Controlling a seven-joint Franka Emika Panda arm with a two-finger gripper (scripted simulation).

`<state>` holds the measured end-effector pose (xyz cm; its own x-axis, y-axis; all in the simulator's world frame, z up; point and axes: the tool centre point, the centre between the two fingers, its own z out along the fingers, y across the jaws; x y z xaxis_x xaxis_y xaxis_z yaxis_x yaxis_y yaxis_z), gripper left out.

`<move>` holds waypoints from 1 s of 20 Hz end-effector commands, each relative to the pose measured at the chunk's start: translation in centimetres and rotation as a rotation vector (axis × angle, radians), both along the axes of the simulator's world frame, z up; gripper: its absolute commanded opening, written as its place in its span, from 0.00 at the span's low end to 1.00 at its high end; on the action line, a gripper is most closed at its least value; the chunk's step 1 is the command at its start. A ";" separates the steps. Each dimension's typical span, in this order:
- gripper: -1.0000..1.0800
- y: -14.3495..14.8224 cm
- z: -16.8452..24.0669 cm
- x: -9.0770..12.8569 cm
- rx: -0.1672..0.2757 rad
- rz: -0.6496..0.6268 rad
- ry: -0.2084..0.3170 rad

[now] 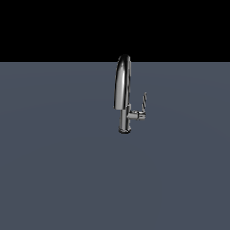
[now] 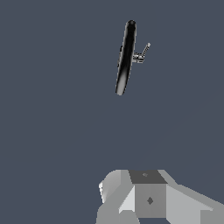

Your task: Turn on the faucet by rotating a designated handle.

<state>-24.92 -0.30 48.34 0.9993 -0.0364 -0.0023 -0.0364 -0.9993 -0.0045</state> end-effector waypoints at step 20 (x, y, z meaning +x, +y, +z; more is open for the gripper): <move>0.00 -0.5 -0.7 5.2 0.134 -0.135 0.109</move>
<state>-20.51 -0.68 47.84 0.9840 -0.1438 -0.1049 -0.1552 -0.9818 -0.1093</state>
